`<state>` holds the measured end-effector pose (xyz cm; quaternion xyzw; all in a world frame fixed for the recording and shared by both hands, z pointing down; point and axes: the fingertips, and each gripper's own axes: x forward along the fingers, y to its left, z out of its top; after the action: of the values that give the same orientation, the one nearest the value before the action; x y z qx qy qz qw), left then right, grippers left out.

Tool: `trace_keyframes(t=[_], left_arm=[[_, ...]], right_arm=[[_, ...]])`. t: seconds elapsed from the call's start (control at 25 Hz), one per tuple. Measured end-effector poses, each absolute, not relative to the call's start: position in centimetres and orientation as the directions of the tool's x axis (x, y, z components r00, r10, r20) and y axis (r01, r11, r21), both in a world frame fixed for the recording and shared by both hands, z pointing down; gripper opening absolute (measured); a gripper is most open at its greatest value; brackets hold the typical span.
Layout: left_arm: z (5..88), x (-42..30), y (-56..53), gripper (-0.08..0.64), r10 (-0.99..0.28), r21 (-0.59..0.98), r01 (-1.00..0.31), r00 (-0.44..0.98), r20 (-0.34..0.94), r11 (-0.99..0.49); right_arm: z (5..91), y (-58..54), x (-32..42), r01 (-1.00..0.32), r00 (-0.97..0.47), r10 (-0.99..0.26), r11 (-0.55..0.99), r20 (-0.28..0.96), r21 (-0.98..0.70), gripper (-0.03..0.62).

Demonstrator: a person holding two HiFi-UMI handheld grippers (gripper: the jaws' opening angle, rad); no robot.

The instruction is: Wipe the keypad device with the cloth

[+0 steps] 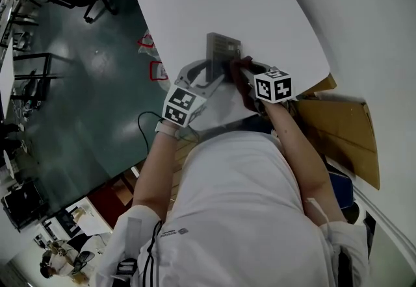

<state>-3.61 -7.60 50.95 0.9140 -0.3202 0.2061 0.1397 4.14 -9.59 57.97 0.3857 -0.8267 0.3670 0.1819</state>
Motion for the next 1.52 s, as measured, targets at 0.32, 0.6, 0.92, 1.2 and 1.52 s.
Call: trace_keyframes(t=[0.32, 0.6, 0.92, 1.2, 1.52], left_arm=[[47.8, -4.7, -6.7, 0.221, -0.589, 0.15, -0.67, 0.721, 0.365, -0.727], [43.0, -7.2, -3.5, 0.055, -0.65, 0.148, -0.689, 0.721, 0.24, -0.709], [38.0, -9.2, -0.5, 0.025, -0.704, 0.185, -0.712, 0.701, 0.114, -0.678], [36.9, -9.2, 0.2, 0.023, -0.739, 0.155, -0.742, 0.668, 0.087, -0.652], [35.5, -8.8, 0.0, 0.014, -0.765, 0.158, -0.763, 0.641, 0.06, -0.627]], right_arm=[[52.7, -7.6, 4.4, -0.779, -0.626, -0.63, 0.488, 0.46, -0.394, 0.08], [45.0, -4.9, 4.2, -0.789, -0.609, -0.732, 0.522, 0.306, -0.324, 0.08], [38.2, -2.2, 3.3, -0.766, -0.639, -0.75, 0.6, 0.171, -0.231, 0.079], [35.6, -1.1, 2.1, -0.738, -0.674, -0.724, 0.667, 0.143, -0.104, 0.078], [35.0, -0.9, 1.5, -0.725, -0.689, -0.717, 0.683, 0.111, -0.091, 0.078]])
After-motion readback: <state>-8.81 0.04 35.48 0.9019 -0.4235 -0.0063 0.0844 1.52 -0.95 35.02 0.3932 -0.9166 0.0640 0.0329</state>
